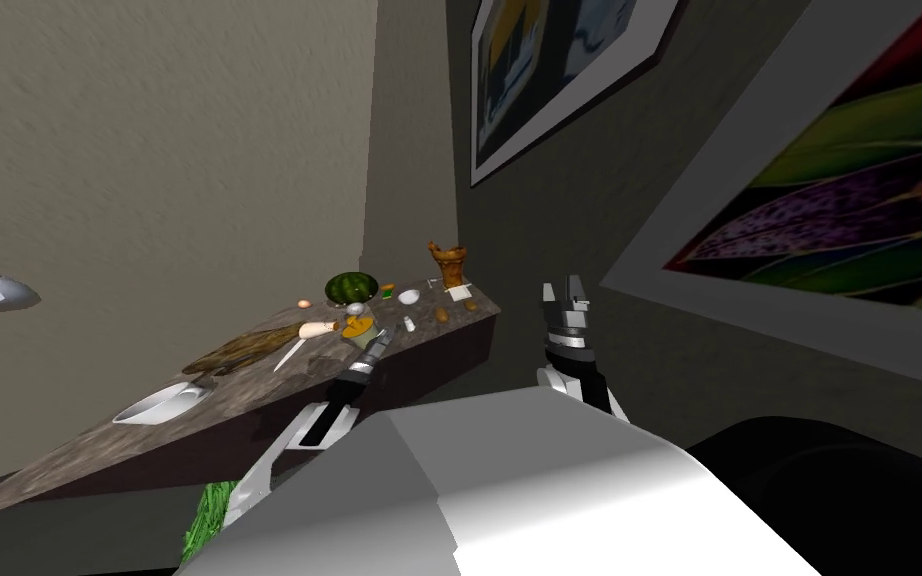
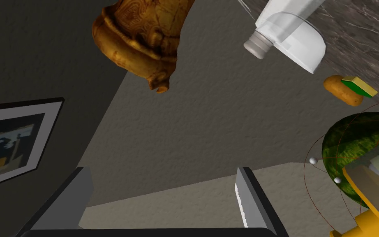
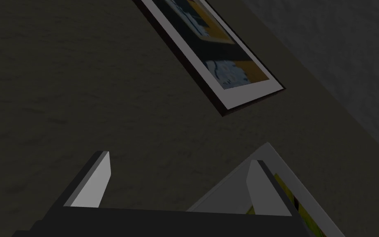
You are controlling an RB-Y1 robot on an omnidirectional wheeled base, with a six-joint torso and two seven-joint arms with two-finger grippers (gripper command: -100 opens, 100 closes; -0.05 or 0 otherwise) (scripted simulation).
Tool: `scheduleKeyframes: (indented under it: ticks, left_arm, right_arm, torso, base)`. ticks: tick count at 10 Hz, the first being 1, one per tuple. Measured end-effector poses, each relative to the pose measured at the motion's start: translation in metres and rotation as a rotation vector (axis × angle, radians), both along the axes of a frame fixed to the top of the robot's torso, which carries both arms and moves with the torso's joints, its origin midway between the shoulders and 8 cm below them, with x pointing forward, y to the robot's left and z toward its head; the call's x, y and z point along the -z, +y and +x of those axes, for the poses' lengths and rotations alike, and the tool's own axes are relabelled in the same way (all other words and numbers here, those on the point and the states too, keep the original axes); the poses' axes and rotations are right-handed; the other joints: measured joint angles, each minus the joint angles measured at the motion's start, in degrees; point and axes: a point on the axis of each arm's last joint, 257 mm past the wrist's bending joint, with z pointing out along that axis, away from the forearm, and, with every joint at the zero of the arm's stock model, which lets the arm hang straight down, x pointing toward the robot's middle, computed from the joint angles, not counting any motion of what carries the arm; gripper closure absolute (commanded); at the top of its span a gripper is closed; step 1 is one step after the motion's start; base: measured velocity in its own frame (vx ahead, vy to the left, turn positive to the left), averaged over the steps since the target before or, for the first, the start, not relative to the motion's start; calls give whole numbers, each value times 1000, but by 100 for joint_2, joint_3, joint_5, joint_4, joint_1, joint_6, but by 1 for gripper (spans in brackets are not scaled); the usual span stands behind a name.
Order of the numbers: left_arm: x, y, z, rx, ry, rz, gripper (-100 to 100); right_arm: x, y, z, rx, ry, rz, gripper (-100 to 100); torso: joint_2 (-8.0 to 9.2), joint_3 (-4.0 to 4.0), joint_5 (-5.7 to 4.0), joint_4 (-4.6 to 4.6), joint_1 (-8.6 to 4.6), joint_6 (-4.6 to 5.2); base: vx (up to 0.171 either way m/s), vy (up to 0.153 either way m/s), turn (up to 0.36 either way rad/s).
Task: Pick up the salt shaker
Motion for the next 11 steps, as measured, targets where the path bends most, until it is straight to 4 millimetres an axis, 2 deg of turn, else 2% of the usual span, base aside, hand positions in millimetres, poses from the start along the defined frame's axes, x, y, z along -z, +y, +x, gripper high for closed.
scheduleKeyframes:
  ticks: [6,11]
  left_arm:
    - [70,34,-2,24,147,252,-100]
    - [109,70,-15,44,249,433,-100]
  right_arm:
    - [0,0,0,0,0,0,0]
    - [0,0,0,0,0,0,0]
  torso:
    - [-7,-4,-1,-2,-5,0]
    - [-3,-2,-1,-1,-2,-2]
  base:
    - [61,-10,-132]
    - [60,-1,-103]
